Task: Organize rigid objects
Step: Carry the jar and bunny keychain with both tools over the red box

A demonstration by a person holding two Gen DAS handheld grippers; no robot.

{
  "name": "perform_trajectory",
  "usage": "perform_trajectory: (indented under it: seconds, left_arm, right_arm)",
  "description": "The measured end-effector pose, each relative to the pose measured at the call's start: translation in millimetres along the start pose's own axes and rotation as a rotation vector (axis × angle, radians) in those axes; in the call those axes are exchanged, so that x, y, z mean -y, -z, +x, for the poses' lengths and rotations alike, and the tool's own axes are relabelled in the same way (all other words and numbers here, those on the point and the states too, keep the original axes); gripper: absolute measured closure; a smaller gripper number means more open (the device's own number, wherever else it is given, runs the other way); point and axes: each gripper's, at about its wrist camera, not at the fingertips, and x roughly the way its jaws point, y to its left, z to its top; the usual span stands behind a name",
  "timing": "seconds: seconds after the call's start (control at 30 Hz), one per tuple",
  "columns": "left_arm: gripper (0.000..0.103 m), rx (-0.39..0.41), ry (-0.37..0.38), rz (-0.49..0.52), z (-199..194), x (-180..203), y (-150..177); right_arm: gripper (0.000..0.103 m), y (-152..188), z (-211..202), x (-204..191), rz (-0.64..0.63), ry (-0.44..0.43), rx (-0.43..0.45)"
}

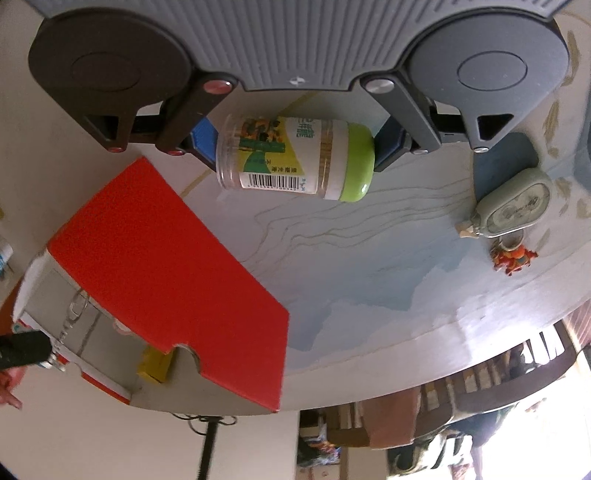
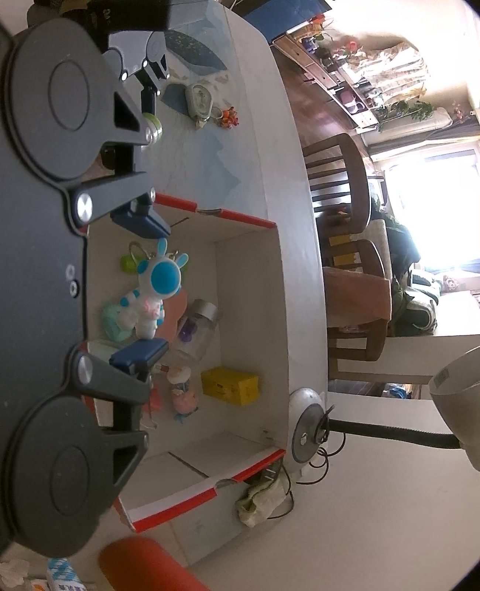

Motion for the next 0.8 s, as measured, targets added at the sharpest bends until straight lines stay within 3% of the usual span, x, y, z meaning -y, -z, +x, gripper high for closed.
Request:
perform_trajectory:
  seconds: [0.37, 0.8]
  left_arm:
    - [0.019, 0.033, -0.05, -0.111, -43.9, 5.2, -26.6]
    - [0.019, 0.089, -0.044, -0.135, -84.2, 60.6, -79.6]
  right_arm:
    - [0.044, -15.4, -13.0, 35.5, -0.02, -0.03, 0.052]
    - [0.044, -29.2, -19.9, 91.9, -0.03, -0.022, 0.094]
